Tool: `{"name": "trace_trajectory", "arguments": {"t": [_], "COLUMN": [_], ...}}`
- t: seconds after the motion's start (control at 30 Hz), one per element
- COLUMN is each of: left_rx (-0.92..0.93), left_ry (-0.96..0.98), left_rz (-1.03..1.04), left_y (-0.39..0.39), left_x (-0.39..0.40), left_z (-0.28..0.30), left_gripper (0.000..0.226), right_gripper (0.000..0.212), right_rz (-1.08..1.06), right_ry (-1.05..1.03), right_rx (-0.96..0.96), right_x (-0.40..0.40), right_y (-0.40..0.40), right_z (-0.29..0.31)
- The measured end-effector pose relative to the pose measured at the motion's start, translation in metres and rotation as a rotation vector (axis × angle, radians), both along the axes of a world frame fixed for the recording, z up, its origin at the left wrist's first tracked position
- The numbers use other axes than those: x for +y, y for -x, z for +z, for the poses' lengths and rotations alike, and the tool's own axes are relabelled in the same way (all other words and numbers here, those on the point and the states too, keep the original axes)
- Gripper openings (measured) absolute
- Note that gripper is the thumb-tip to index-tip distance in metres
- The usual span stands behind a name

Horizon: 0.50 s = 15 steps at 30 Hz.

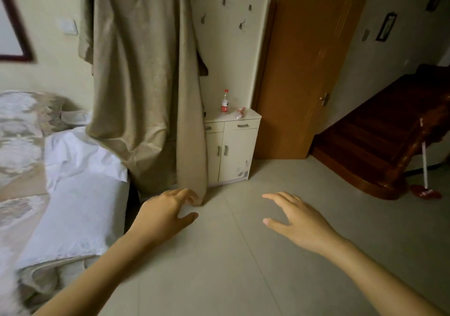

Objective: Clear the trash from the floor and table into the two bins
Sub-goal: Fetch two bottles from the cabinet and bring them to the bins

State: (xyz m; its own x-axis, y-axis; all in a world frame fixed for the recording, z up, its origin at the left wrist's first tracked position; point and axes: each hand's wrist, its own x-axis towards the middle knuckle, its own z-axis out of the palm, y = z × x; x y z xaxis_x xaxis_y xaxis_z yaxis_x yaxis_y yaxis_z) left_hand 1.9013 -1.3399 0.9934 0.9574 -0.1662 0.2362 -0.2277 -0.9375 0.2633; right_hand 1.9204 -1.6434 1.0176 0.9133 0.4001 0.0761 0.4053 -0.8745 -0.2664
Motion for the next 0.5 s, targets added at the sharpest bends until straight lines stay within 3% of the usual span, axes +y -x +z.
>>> {"name": "trace_trajectory", "arguments": {"t": [0.23, 0.5], "left_rx": [0.042, 0.104], "left_ry": [0.001, 0.034], "left_rz": [0.072, 0.049], "left_y": [-0.121, -0.312], "left_x": [0.04, 0.084], "left_z": [-0.015, -0.028], "left_gripper": [0.037, 0.04], "right_gripper": [0.053, 0.052], "right_rz": [0.119, 0.123], "right_ry": [0.036, 0.036], "right_rx": [-0.025, -0.035], "right_x": [0.037, 0.07], "right_y": [-0.151, -0.323], "right_z": [-0.001, -0.006]}}
